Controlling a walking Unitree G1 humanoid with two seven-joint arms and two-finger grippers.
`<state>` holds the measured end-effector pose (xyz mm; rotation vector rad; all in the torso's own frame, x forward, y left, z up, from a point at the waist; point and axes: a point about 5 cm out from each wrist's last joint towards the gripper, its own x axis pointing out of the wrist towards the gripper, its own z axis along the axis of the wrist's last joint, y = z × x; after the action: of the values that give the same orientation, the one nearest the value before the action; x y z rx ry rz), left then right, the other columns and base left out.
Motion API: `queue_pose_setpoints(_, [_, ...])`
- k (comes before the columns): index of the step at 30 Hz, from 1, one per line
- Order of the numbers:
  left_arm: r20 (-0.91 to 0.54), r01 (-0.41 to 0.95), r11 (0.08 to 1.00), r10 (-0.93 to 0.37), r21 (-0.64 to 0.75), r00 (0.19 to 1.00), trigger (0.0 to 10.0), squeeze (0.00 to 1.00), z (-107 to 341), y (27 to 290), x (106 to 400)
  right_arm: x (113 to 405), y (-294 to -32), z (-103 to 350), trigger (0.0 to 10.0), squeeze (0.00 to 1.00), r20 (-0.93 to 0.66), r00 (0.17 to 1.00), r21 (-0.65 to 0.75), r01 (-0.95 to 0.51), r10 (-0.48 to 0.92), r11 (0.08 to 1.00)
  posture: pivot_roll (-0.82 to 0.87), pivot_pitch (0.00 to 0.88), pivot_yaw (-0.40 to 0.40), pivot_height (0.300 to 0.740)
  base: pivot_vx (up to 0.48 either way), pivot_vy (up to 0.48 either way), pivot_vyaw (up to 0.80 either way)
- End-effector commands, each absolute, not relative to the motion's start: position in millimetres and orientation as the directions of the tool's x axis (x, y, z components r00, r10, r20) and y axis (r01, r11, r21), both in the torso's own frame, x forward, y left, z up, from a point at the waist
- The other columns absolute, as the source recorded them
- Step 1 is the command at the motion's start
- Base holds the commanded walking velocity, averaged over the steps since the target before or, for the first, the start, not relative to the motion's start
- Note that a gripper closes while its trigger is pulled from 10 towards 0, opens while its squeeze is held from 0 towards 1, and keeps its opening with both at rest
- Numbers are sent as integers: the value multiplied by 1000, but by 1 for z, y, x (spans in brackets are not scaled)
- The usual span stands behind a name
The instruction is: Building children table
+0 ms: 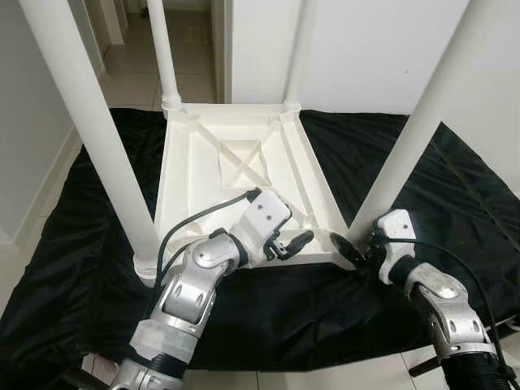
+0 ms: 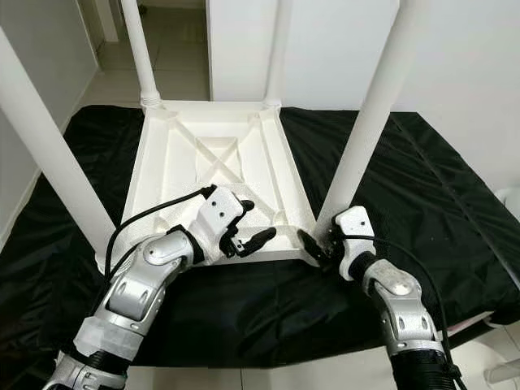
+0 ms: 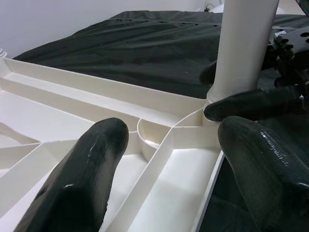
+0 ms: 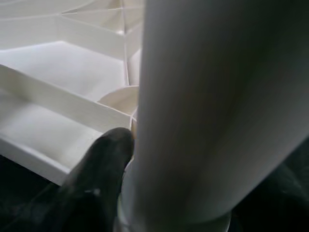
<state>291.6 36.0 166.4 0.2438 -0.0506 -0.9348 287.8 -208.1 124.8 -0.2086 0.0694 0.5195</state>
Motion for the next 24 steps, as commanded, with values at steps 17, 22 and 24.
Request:
queue_pose_setpoints(17, [-66,747,621,-757,237,650,10000,0,165,39,291,274,-188,118,10000,0,-82,882,-90,-471,465,878,-47,0,-9,740,0,0,0])
queue_pose_setpoints(22, [-68,741,627,-751,239,657,10000,0,166,42,292,274,-174,122,10000,0,-40,939,-80,-344,342,936,-42,0,-11,740,0,0,0])
queue_pose_setpoints(24, [-70,741,628,-750,239,658,10000,0,165,42,291,273,-171,123,10000,0,-32,959,-68,-285,283,956,-42,0,-10,740,0,0,0])
